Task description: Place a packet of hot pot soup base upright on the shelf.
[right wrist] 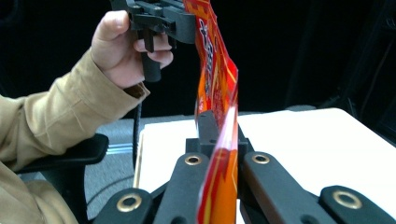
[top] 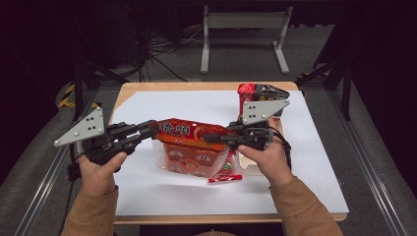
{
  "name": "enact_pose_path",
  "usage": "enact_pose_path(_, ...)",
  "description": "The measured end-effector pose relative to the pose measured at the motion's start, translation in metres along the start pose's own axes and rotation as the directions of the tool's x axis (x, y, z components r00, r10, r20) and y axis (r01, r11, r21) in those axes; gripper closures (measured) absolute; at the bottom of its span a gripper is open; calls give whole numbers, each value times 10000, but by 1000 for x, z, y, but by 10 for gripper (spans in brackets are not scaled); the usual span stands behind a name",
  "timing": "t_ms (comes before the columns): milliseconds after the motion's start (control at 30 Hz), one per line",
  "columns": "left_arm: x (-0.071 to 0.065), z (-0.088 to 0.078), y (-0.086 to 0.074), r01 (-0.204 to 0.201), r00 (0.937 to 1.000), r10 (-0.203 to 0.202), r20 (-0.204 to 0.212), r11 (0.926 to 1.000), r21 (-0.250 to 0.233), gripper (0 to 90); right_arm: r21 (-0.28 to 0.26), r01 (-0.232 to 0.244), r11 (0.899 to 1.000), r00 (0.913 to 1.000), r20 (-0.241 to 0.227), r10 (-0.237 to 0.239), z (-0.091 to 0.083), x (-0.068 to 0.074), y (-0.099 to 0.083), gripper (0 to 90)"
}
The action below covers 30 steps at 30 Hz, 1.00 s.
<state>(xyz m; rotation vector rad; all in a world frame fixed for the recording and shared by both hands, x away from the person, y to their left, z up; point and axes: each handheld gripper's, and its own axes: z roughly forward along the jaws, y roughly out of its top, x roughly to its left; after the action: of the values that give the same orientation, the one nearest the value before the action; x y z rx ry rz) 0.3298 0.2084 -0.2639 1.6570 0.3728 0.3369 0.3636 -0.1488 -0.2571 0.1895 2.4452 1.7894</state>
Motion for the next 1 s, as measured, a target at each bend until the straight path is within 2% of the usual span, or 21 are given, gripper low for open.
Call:
enact_pose_path(167, 4, -2, -2, 121, 9996, -119, -256, 9999, 85, 738, 401, -7, 9992, 9994, 358, -8, -6, 1, 7, 896)
enact_pose_path(200, 5, -1, -3, 179, 9993, -175, -337, 9998, 123, 678, 588, -23, 9983, 9984, 571, -11, -9, -1, 10, 895)
enact_pose_path(300, 9, -1, -6, 369, 9975, -354, -610, 9990, 249, 618, 766, -65, 9970, 9967, 813, 3, -15, -2, 14, 895)
enact_pose_path(367, 11, 0, -7, 409, 9974, -388, -615, 9986, 322, 606, 809, -86, 9967, 9951, 985, 6, -21, -3, 18, 895)
enact_pose_path(467, 14, 1, -10, 540, 9952, -493, -850, 9971, 537, 571, 787, -194, 9967, 9931, 1167, 101, -29, -5, 24, 895)
enact_pose_path(733, 18, 3, -12, 696, 9924, -610, -1068, 9944, 793, 518, 632, -401, 9972, 9865, 1610, 295, -51, -12, 37, 895)
enact_pose_path(1000, 25, 5, -20, 1033, 9884, -901, -1219, 9890, 1060, 487, 564, -480, 9973, 9756, 2168, 347, -73, -18, 48, 895)
